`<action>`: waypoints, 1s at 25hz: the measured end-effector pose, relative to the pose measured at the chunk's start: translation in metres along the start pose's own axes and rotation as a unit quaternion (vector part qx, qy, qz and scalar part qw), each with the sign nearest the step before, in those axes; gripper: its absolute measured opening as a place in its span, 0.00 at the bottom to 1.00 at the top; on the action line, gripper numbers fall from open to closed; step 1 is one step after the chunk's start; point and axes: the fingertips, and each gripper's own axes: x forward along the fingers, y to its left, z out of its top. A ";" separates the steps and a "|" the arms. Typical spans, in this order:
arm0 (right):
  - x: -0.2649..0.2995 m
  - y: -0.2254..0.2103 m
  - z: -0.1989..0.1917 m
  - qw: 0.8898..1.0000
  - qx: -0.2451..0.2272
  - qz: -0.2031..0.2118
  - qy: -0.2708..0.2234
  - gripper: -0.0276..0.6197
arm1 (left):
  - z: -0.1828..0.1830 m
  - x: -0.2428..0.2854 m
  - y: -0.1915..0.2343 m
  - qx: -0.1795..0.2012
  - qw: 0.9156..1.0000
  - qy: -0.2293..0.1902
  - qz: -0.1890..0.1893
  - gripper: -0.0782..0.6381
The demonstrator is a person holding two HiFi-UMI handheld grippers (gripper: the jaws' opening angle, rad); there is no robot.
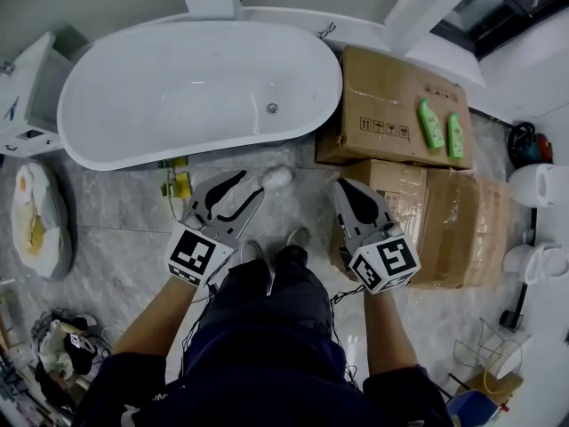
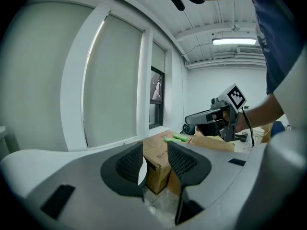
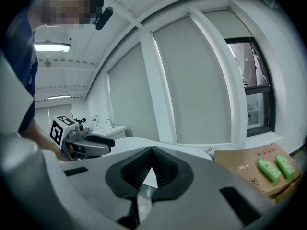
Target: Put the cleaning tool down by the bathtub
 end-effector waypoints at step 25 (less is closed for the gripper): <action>-0.042 0.058 0.070 0.998 -0.027 0.049 -0.039 0.05 | 0.091 -0.068 -0.031 0.012 0.996 -0.079 0.039 0.30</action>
